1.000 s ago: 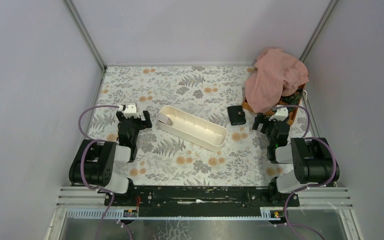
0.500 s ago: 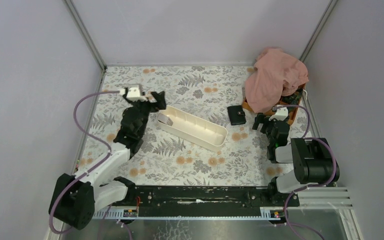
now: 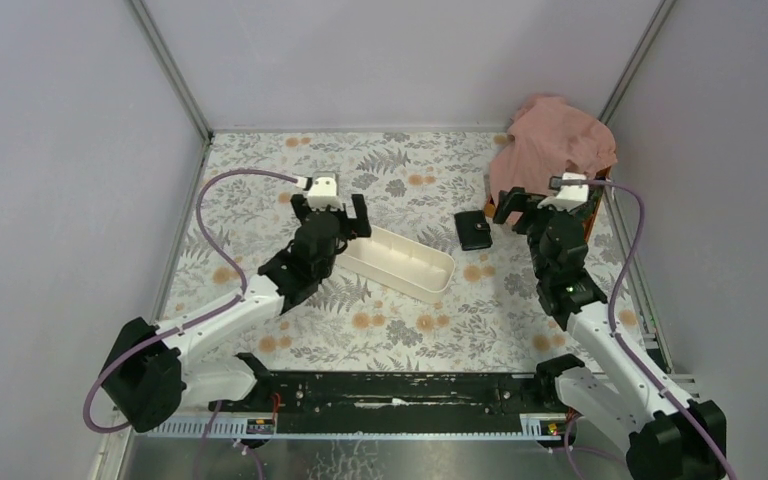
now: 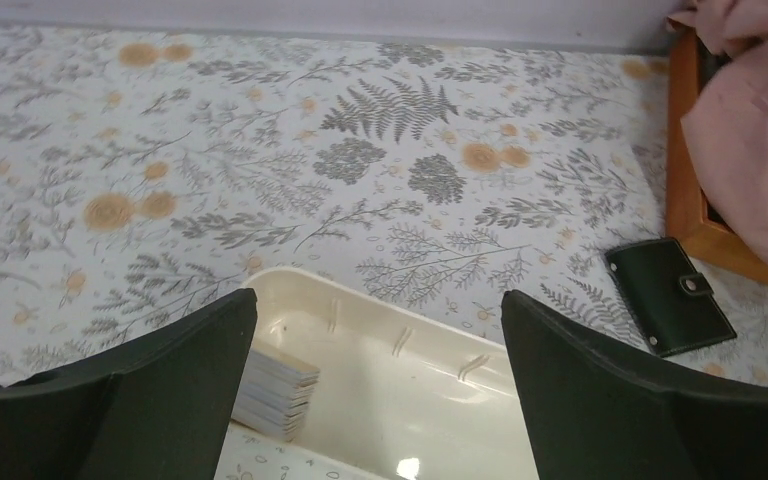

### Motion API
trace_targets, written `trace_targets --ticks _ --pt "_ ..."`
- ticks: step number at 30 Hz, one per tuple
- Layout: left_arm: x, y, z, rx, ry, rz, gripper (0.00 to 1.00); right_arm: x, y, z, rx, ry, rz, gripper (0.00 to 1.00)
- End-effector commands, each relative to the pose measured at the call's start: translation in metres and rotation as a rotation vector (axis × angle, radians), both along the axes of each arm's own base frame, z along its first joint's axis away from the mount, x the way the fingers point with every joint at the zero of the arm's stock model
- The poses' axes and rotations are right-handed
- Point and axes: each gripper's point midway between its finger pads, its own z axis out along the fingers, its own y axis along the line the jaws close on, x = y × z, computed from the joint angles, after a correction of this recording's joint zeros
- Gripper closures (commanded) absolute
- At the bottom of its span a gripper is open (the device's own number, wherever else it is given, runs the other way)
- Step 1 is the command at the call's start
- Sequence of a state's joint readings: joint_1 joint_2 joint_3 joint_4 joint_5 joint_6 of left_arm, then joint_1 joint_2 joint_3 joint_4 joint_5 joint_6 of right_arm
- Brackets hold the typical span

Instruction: Take the credit cards out of the card holder

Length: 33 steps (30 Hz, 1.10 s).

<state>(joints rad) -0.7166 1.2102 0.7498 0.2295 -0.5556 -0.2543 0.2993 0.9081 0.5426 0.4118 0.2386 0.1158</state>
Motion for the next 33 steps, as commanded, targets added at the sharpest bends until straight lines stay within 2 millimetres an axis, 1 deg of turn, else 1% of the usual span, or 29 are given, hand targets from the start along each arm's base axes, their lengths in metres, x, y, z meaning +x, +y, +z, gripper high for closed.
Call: trace_targets --ticks 1,3,4,6,7,9,10,12,13,15,17,18,19,20,21,22,23,25,28,29,31,33 --pt "-0.004 0.025 0.007 -0.132 -0.025 0.128 0.0 -0.025 -0.069 -0.005 0.13 0.084 -0.411 0.01" --pt "-0.007 0.02 0.013 -0.14 -0.036 0.085 0.0 -0.03 -0.071 0.006 0.155 0.067 -0.352 0.01" --pt "-0.008 0.02 0.013 -0.145 -0.035 0.077 0.0 -0.031 -0.065 0.008 0.167 0.058 -0.307 0.01" --pt "-0.012 0.019 0.009 -0.188 -0.025 0.077 0.0 -0.031 -0.048 0.013 0.162 0.052 -0.197 0.01" --pt "-0.015 0.017 0.007 -0.216 -0.021 0.063 0.0 -0.03 -0.033 0.009 0.159 0.088 -0.112 0.01" --pt "-0.021 0.011 0.004 -0.26 -0.014 0.02 0.0 -0.026 -0.011 0.007 0.163 0.161 -0.008 0.0" --pt "-0.024 0.01 0.004 -0.278 -0.015 0.009 0.0 -0.023 0.001 0.0 0.163 0.205 0.053 0.01" --pt "-0.027 0.012 0.005 -0.306 -0.026 0.014 0.0 -0.019 0.025 -0.007 0.164 0.284 0.168 0.01" --pt "-0.027 0.016 0.006 -0.311 -0.035 0.03 0.01 -0.018 0.039 -0.005 0.164 0.306 0.228 0.01" --pt "-0.027 0.023 0.005 -0.312 -0.055 0.057 0.03 -0.017 0.07 0.004 0.124 0.303 0.343 0.0" --pt "-0.028 0.027 0.005 -0.309 -0.07 0.064 0.04 -0.014 0.096 0.01 0.047 0.314 0.433 0.06" --pt "-0.028 0.028 0.007 -0.31 -0.075 0.067 0.05 -0.009 0.11 0.0 -0.002 0.356 0.476 0.1" --pt "-0.029 0.029 0.007 -0.307 -0.076 0.072 0.05 -0.008 0.12 0.0 -0.045 0.368 0.51 0.11" --pt "-0.029 0.03 0.006 -0.303 -0.076 0.076 0.06 -0.007 0.131 -0.008 -0.09 0.401 0.554 0.12" --pt "-0.029 0.031 0.008 -0.301 -0.079 0.079 0.06 -0.004 0.141 -0.024 -0.137 0.451 0.593 0.12" --pt "-0.029 0.032 0.007 -0.296 -0.078 0.084 0.07 -0.002 0.149 -0.031 -0.177 0.466 0.619 0.13" --pt "-0.029 0.034 0.007 -0.293 -0.081 0.088 0.07 0.0 0.155 -0.039 -0.211 0.482 0.634 0.13" --pt "-0.029 0.035 0.005 -0.289 -0.082 0.091 0.07 0.007 0.162 -0.054 -0.269 0.503 0.647 0.14" --pt "-0.03 0.035 0.004 -0.292 -0.088 0.088 0.07 0.014 0.169 -0.074 -0.318 0.532 0.675 0.25" --pt "-0.03 0.035 0.004 -0.294 -0.091 0.087 0.07 0.013 0.175 -0.081 -0.338 0.549 0.692 0.26" --pt "-0.03 0.035 0.004 -0.294 -0.095 0.083 0.07 0.011 0.187 -0.088 -0.378 0.57 0.72 0.24" --pt "-0.029 0.035 0.003 -0.29 -0.094 0.088 0.07 0.01 0.201 -0.089 -0.393 0.558 0.75 0.24"
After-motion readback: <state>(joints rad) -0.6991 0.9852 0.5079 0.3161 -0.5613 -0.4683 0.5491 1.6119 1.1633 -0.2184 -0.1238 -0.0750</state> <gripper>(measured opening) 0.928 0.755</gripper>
